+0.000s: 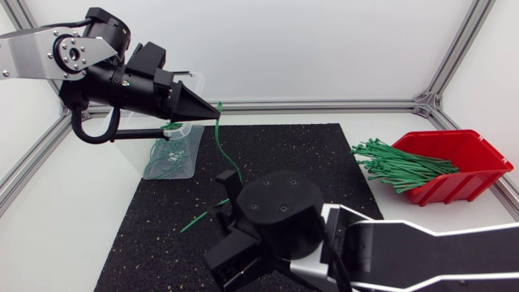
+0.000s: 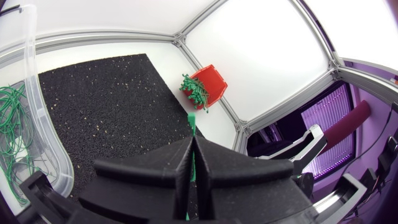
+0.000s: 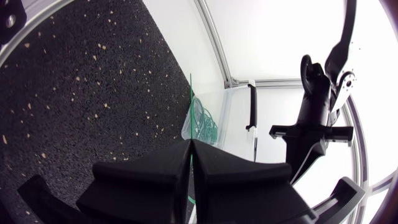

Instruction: Take a green cable tie from the red box, thread the tail through the head to close it, then place it in the transparent bin on the left.

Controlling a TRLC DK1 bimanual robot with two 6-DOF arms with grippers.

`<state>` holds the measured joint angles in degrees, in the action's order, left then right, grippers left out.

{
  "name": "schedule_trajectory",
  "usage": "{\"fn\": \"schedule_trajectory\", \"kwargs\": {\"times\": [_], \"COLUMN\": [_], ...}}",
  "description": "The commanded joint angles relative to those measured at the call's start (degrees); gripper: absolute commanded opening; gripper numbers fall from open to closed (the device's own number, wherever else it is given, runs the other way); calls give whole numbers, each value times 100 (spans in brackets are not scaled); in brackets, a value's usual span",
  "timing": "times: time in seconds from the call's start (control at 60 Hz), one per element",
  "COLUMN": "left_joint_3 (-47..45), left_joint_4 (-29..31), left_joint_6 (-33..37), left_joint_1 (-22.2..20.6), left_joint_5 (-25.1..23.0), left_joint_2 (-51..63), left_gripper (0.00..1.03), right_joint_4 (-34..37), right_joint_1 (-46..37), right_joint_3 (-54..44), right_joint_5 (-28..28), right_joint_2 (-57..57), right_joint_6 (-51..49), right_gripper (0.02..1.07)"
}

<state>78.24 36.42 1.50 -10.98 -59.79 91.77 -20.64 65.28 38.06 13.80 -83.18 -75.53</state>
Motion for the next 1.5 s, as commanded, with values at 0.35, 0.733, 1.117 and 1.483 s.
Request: {"fn": "schedule_trajectory", "kwargs": {"times": [0.35,0.733,1.117,1.483], "left_joint_3": [-1935,-2849,-3693,-3869], "left_joint_4": [-1999,-3836,-5383,-5945], "left_joint_6": [-1371,-2980,-3788,-3850], "left_joint_1": [-334,-598,-888,-967], "left_joint_5": [46,284,284,363], "left_joint_2": [-1794,-2128,-2110,-1943], "left_gripper": [3,3,3,3], "right_joint_4": [2785,4235,4815,5404], "right_joint_1": [178,99,-727,-1114], "right_joint_3": [922,1362,2065,2680], "right_joint_5": [-343,-1029,-2083,-2611], "right_joint_2": [1330,1910,1937,1937], "right_joint_6": [3079,4942,7122,8168], "right_gripper": [7,7,7,7]}}
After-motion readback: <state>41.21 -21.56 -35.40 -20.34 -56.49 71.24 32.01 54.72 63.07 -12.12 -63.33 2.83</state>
